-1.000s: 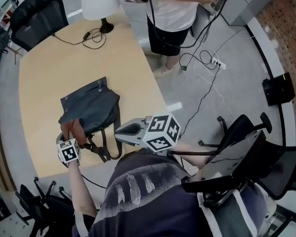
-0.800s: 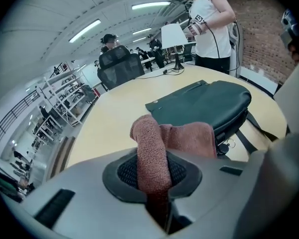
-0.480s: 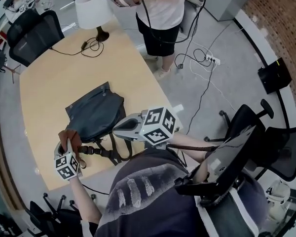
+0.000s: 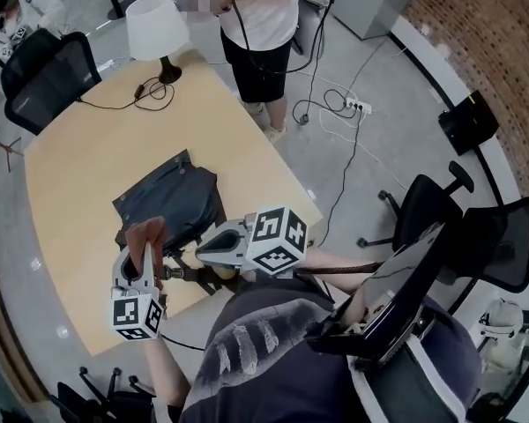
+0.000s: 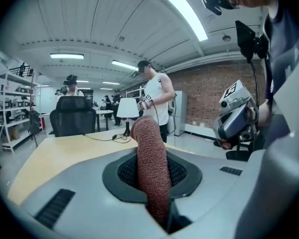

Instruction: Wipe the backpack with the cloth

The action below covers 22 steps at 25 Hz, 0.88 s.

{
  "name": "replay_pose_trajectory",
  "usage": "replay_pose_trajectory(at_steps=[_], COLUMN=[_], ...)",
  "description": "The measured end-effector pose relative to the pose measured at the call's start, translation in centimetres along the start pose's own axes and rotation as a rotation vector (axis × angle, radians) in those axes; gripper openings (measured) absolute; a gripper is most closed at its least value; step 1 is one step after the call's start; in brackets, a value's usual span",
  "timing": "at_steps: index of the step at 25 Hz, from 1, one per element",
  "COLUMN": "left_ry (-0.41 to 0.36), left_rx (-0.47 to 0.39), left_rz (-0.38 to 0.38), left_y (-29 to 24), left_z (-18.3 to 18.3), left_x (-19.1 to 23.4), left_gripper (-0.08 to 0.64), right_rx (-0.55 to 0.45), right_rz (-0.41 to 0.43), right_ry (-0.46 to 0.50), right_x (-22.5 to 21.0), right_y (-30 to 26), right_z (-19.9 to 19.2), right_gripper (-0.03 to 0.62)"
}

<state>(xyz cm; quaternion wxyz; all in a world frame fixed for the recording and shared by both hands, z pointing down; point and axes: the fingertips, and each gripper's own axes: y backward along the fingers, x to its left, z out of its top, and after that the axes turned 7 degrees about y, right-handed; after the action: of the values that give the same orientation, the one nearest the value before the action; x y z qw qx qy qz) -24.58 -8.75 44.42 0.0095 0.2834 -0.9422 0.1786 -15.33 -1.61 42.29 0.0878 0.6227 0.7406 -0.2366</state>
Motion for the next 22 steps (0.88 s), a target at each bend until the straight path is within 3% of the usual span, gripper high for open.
replay_pose_trajectory(at_steps=[4,8,16,22], left_ry=[-0.061,-0.07,-0.013,0.034], left_rx=[-0.03,-0.027,0.012,0.034], left_rz=[-0.054,-0.031,0.06,0.072], left_y=[1.1,2.2,4.7,7.2], left_z=[1.5,1.5,-1.9,-3.6], left_x=[-6.9,-11.8,-21.5,-25.4], left_gripper=[0.058,0.058,0.06,0.058], right_rx=[-0.051,-0.083,-0.089,-0.061], right_rz=[0.054,0.104,0.202,0.248], right_ry=[-0.018,-0.008,-0.092,-0.096], right_x=[1.9,3.5,6.7,9.9], right_y=[2.5,5.8,13.3,14.8], right_z=[-0.7,-1.3,-6.5,-8.6], right_gripper=[0.003,0.003,0.003,0.003])
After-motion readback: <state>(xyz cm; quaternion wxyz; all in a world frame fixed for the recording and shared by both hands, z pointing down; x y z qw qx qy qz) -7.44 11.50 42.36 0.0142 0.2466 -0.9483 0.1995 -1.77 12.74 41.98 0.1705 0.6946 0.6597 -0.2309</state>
